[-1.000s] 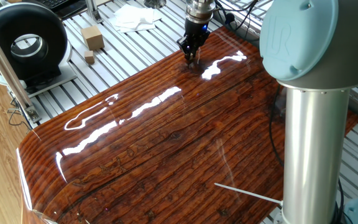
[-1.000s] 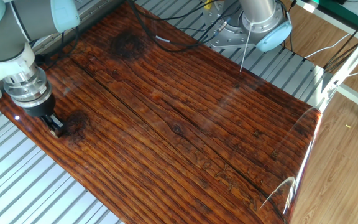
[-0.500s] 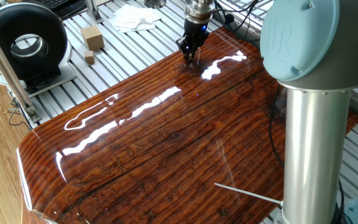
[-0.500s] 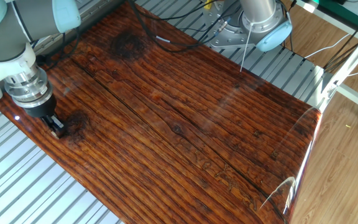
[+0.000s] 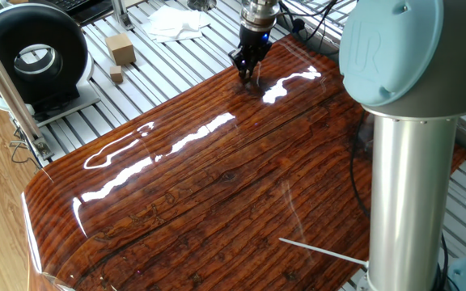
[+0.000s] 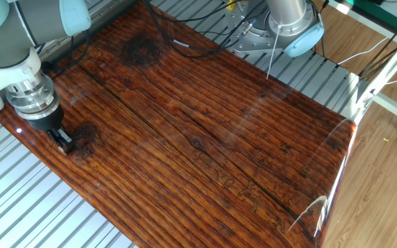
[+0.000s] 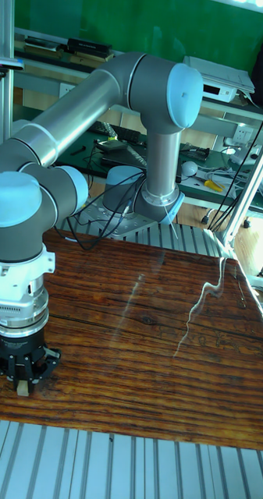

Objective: Hold a small block with the gripper and sweep it from left to right on the table

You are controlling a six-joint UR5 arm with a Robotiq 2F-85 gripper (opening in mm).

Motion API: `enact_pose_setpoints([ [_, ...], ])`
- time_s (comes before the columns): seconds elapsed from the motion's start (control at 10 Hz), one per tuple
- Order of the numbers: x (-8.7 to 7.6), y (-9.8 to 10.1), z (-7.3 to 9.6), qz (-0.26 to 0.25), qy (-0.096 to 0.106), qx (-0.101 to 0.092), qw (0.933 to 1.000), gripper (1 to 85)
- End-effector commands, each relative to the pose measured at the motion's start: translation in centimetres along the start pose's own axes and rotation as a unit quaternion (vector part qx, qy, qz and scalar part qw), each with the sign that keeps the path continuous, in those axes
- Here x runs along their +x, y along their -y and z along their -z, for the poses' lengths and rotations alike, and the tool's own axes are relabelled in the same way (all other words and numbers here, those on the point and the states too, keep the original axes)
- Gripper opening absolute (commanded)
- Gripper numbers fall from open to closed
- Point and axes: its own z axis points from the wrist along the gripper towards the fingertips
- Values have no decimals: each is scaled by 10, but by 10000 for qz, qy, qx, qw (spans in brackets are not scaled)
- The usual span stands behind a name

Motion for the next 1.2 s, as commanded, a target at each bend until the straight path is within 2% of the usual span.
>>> enact_pose_setpoints([
  [0.0, -2, -5, -6, -86, 96, -54, 9999, 10],
  [0.1, -1, -5, -8, -84, 105, -32, 9999, 10],
  [0.5, 4, -10, 9, -90, 2, -94, 9999, 10],
  [0.6, 4, -11, 7, -94, -9, -140, 9999, 10],
  [0.8, 3, -9, -2, -85, 66, -44, 9999, 10],
  [1.1, 6, -7, 2, -43, 15, 5, 10000, 10],
])
